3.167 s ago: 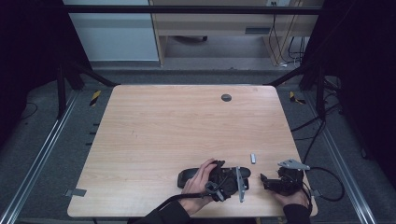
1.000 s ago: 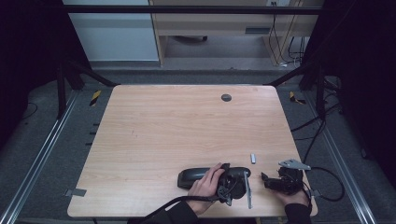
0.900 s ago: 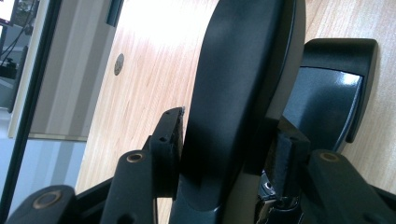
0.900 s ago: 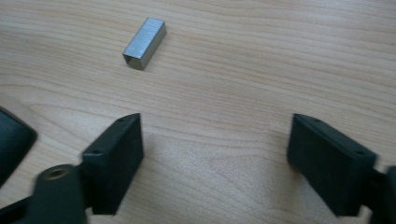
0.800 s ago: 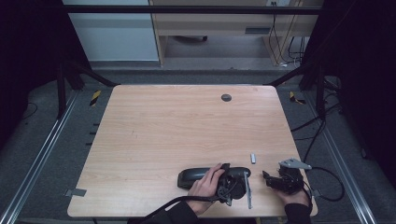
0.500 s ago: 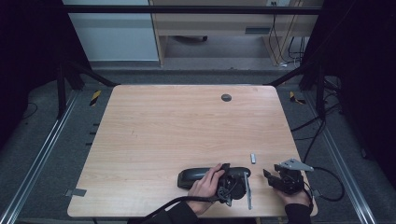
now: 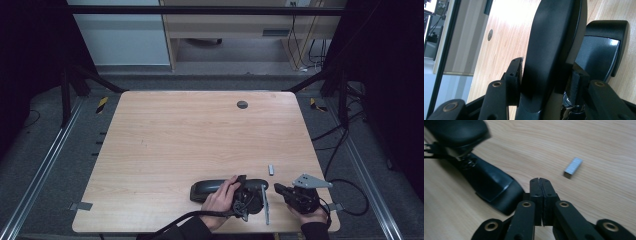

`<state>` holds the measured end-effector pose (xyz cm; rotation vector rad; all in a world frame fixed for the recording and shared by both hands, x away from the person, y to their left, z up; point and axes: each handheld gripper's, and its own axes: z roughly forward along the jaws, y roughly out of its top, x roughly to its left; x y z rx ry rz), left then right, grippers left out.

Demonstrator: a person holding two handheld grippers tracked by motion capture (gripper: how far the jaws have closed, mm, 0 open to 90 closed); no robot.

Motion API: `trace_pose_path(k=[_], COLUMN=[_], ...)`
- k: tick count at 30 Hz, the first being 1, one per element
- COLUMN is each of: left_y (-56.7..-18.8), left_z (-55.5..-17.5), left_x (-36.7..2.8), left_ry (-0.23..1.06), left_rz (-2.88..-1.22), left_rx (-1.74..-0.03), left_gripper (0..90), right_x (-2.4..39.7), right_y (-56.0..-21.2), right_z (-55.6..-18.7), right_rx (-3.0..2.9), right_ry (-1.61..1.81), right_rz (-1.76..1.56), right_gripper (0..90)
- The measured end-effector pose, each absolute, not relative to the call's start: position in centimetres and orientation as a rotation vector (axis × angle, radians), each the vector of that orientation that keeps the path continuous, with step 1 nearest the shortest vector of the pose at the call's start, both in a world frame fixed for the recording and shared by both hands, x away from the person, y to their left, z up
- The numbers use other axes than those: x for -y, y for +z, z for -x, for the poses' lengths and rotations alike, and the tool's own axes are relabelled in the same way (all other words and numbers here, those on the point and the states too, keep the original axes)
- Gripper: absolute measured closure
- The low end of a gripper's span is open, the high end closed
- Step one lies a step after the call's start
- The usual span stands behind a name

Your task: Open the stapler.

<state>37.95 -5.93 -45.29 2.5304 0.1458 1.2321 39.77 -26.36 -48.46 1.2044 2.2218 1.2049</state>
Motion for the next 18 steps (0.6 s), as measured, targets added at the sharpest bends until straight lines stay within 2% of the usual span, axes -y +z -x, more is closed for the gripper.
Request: trace_pose_path(k=[18], left_y=[-45.4], left_z=[-37.9], left_x=[5.9], left_ry=[1.247], left_rz=[-2.521], left_rx=[-0.145], left_gripper=[53.3], right_x=[23.8], right_y=[-49.1], right_z=[-40.0], right_rx=[-2.375], right_ry=[1.242], right_rz=[-1.145], right_gripper=[90.0])
